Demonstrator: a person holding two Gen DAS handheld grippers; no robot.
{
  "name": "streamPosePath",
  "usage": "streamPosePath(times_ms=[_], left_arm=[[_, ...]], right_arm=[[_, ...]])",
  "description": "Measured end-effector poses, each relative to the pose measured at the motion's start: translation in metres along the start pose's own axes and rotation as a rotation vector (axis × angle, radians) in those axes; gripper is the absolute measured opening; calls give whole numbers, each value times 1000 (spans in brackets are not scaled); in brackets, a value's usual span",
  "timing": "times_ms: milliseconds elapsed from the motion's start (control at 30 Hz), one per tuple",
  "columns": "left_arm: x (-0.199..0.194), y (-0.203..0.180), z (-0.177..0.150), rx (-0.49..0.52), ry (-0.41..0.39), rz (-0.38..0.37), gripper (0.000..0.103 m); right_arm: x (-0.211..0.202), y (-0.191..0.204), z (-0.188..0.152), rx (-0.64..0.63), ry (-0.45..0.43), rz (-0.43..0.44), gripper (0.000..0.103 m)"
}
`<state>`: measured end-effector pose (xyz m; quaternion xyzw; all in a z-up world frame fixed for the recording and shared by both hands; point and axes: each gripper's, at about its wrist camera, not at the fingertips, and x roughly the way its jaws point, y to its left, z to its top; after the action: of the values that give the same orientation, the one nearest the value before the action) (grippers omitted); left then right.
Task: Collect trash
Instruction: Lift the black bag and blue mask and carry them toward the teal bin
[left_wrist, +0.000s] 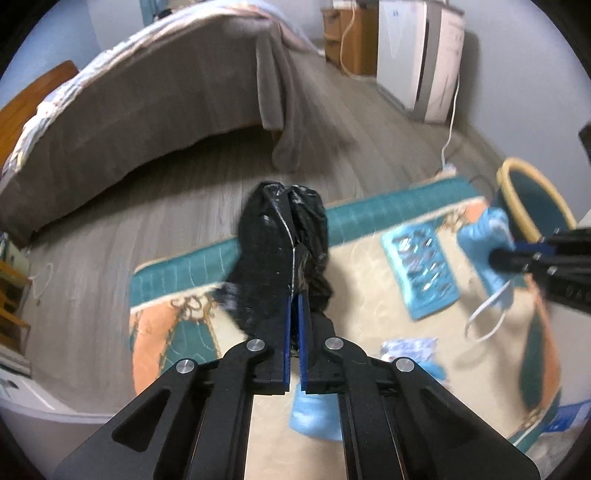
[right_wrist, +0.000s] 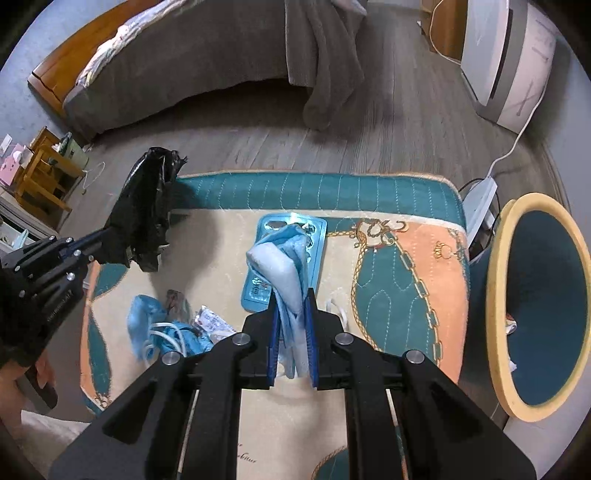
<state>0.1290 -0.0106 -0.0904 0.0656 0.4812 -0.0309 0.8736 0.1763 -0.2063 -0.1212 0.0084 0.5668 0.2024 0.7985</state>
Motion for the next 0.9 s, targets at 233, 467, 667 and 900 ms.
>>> streamPosePath(times_ms=[233,467,667,900], left_arm=[[-59,-7,15,-48,-149,-123,4],[-103,-41,19,-22,-211,-194,4],[-117,-76,27,-15,-207,-257,4],[-119,-130,41,58,-197,-310,4]], right_arm=[[-61,-15,-1,64,-77,-3,12],[-123,-55,-25,169,-153,-1,12],[-134,-82,-26,177,-189,-77,12],[-124,-110,-26,209,-179,-135,12]])
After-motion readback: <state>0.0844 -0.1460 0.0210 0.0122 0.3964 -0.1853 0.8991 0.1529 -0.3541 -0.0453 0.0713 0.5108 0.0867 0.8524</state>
